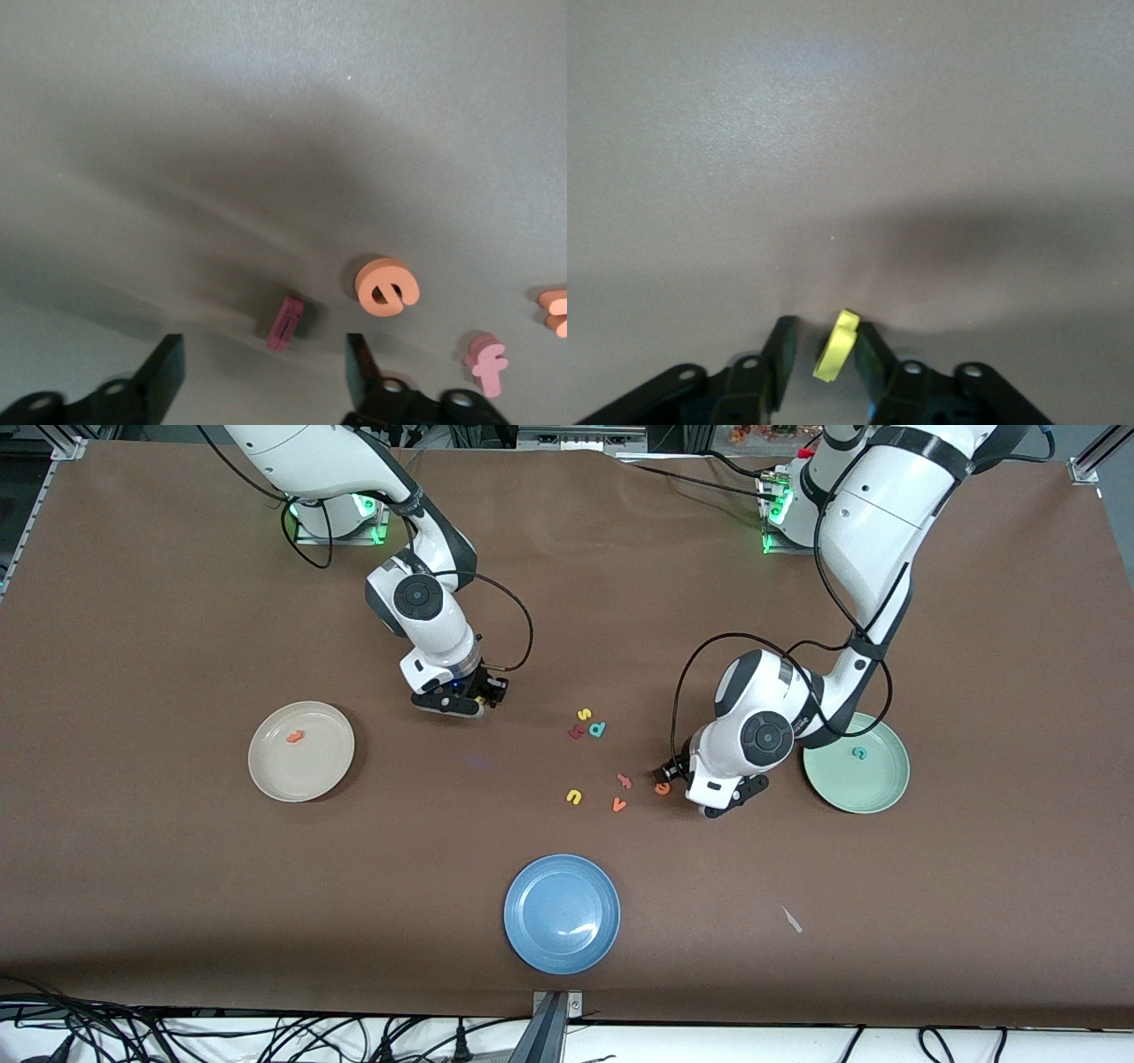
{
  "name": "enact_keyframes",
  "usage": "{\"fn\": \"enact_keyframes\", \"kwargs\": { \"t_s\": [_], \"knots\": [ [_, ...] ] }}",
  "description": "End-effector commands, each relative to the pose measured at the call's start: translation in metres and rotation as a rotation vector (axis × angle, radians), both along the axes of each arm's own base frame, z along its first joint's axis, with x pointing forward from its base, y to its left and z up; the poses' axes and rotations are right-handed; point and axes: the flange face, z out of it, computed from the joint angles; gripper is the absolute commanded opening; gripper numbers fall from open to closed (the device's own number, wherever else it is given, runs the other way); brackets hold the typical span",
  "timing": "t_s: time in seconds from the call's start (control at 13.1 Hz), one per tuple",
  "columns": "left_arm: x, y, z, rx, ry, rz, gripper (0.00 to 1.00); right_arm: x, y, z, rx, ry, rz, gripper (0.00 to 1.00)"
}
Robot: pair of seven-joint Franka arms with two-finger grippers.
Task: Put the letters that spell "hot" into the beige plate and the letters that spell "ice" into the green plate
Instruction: 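Carry the yellow 4 to the cream plate with the right gripper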
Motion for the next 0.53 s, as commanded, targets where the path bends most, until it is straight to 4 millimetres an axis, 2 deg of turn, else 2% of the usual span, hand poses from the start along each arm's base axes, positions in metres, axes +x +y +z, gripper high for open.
{"fn": "enact_keyframes", "kwargs": {
  "t_s": [0.0,0.15,0.23,0.46],
  "knots": [
    [-0.007,-0.002,0.001,-0.003,0.012,-0.026,0.62,-0.001,-0.001,-0.011,-0.014,0.003,0.007,0.00],
    [-0.009,-0.002,-0.004,0.000,0.016,-0.031,0.59,0.003,-0.004,-0.005,-0.013,-0.006,0.009,0.00],
    [-0.009,-0.002,-0.004,0.000,0.016,-0.031,0.56,0.010,-0.009,0.005,-0.010,-0.023,0.011,0.00],
    [-0.008,-0.001,-0.006,0.002,0.016,-0.029,0.49,0.036,-0.057,0.043,-0.094,0.000,0.062,0.00]
  ]
}}
